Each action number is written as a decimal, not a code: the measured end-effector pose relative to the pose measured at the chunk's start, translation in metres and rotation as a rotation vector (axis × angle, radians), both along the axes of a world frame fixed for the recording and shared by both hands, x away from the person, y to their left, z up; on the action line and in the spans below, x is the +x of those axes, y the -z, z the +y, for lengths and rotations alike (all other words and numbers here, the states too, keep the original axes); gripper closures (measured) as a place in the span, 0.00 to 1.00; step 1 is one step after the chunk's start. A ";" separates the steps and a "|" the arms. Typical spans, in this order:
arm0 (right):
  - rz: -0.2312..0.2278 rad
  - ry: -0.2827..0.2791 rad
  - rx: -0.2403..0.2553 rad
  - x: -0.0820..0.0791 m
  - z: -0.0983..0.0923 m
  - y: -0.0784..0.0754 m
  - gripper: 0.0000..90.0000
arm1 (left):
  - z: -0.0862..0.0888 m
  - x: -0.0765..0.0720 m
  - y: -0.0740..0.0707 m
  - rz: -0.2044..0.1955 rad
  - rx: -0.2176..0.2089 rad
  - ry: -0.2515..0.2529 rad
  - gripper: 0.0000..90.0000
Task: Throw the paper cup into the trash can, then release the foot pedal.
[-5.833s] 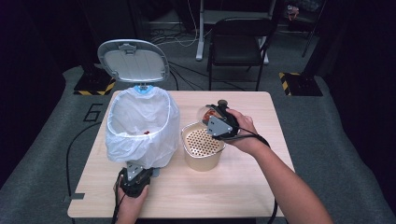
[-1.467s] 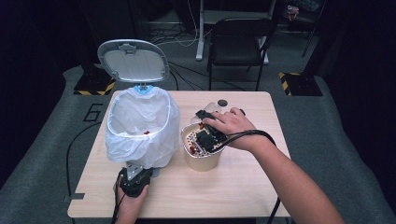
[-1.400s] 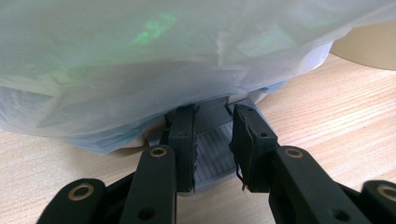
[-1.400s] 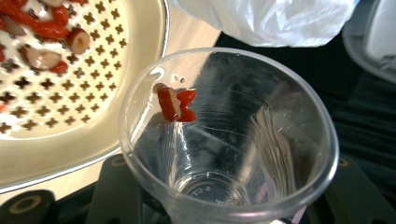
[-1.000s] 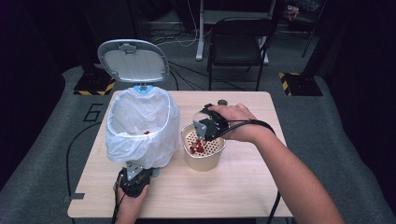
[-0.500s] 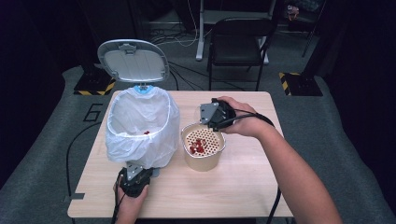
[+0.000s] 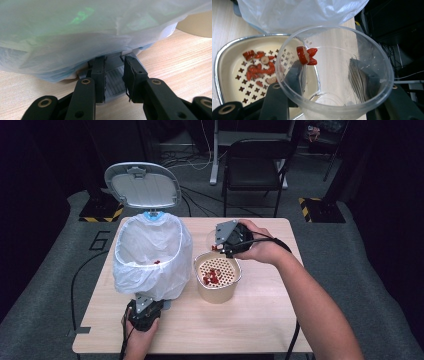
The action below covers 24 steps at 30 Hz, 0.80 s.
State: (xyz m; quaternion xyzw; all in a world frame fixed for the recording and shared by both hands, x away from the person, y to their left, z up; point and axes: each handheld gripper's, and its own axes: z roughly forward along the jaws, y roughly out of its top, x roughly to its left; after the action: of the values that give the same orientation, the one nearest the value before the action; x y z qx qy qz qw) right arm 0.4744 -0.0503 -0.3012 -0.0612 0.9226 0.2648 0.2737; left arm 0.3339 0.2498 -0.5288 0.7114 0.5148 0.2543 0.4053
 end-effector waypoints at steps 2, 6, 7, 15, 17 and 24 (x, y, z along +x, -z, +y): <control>0.019 0.007 0.025 0.001 0.000 -0.002 0.54 | 0.000 0.000 0.000 0.000 0.002 0.001 0.79; 0.076 0.028 0.080 0.002 -0.002 -0.007 0.54 | 0.000 0.000 0.000 0.000 0.001 0.001 0.79; 0.081 0.023 0.094 0.002 -0.002 -0.009 0.54 | 0.000 0.000 0.000 0.000 0.001 0.001 0.79; 0.187 0.029 0.159 0.002 0.000 -0.017 0.54 | -0.004 -0.001 0.001 0.004 -0.040 -0.042 0.79; 0.220 0.030 0.172 0.003 0.001 -0.019 0.54 | -0.003 -0.001 0.001 0.007 -0.038 -0.020 0.79; 0.291 0.043 0.224 0.004 0.002 -0.026 0.54 | -0.003 -0.001 0.001 0.005 -0.038 -0.025 0.79</control>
State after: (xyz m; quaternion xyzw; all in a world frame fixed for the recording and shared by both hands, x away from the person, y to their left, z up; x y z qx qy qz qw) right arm 0.4786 -0.0482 -0.2756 0.0286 0.9183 0.3662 0.1480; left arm 0.3332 0.2470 -0.5298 0.6978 0.5294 0.2476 0.4142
